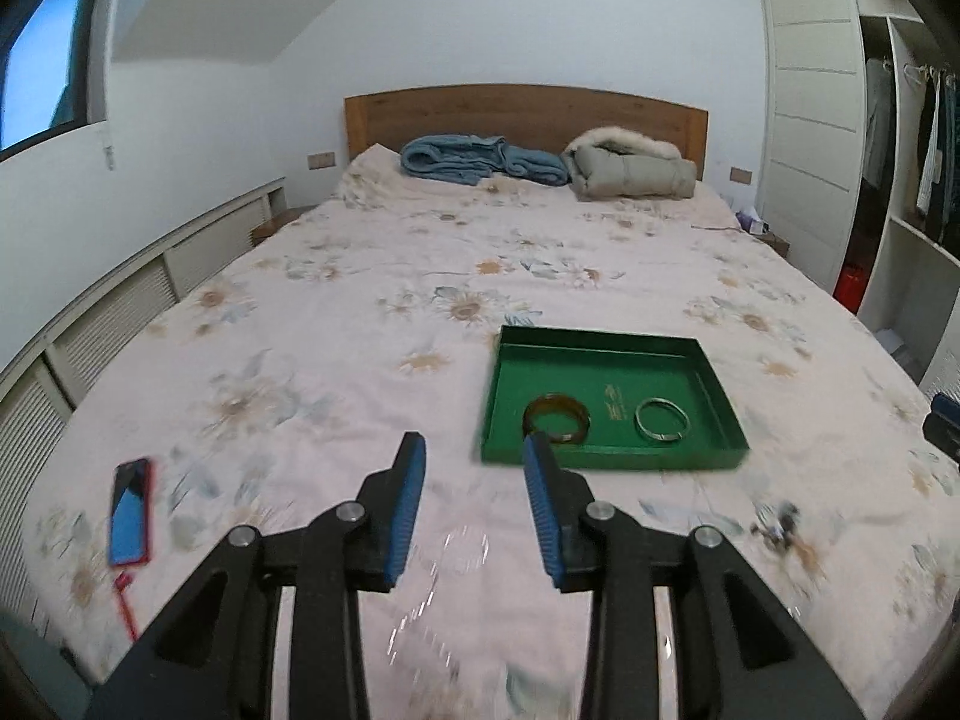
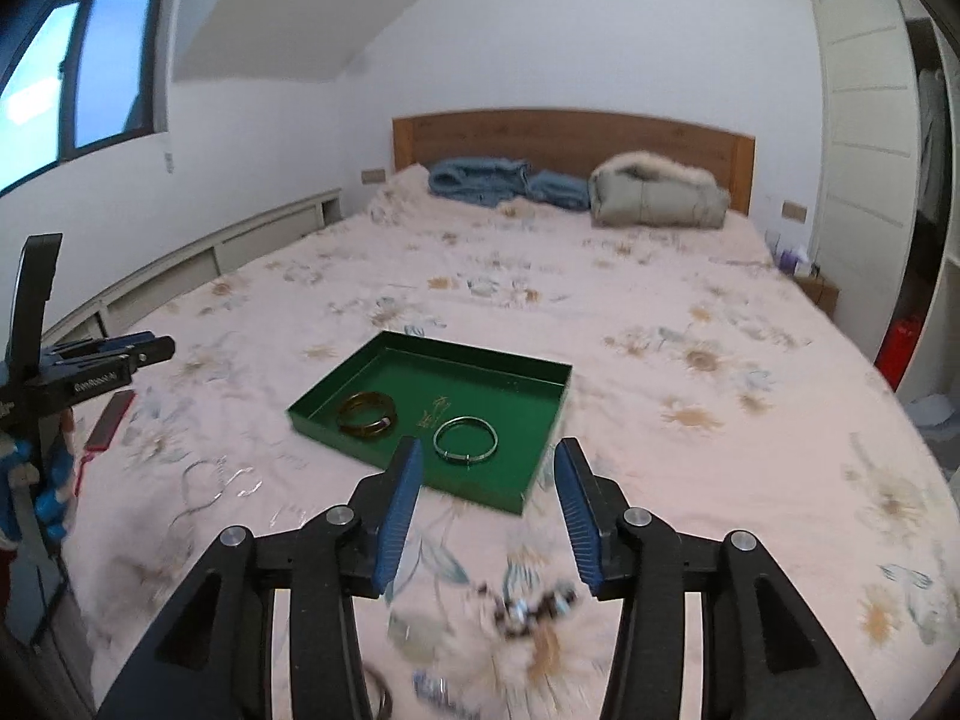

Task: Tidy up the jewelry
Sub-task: 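Withdraw both open tools from the tray back toward the remaining jewelry, then grasp dark brown bangle with left tool while right tool grasps silver watch, then carry brown bangle and watch into the green tray and open both tools, then withdraw both open tools from the tray toward the remaining jewelry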

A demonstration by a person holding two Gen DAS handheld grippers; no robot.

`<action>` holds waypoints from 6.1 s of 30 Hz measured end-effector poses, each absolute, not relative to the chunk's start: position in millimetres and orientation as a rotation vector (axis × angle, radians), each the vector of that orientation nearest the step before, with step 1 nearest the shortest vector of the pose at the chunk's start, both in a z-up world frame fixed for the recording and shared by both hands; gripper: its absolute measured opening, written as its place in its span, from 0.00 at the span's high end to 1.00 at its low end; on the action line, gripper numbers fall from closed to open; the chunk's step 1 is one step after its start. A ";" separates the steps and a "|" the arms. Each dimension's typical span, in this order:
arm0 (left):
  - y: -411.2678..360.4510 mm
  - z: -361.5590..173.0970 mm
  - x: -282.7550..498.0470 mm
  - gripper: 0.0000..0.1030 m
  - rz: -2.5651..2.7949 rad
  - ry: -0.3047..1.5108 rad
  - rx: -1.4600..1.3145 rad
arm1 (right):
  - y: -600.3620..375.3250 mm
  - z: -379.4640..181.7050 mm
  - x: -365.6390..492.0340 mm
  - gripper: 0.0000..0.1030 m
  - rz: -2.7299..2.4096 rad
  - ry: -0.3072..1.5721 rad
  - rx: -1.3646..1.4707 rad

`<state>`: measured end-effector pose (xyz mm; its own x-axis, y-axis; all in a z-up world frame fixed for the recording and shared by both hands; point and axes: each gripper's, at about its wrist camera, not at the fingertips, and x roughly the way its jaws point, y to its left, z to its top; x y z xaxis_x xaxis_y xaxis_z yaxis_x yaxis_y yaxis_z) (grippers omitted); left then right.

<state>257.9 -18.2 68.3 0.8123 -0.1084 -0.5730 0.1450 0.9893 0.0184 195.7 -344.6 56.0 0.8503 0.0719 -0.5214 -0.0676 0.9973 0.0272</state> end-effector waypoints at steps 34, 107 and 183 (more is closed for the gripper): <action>-92.1 3.7 114.4 0.58 -0.215 0.708 -0.003 | -369.8 13.1 59.9 0.47 0.220 0.572 -0.017; -133.5 -76.0 141.0 0.92 -0.390 0.852 0.170 | -345.3 -81.1 97.3 0.92 0.332 0.754 0.007; -80.2 -0.7 493.9 0.85 -0.174 0.783 0.092 | -352.3 -35.0 457.9 0.76 0.068 0.830 0.101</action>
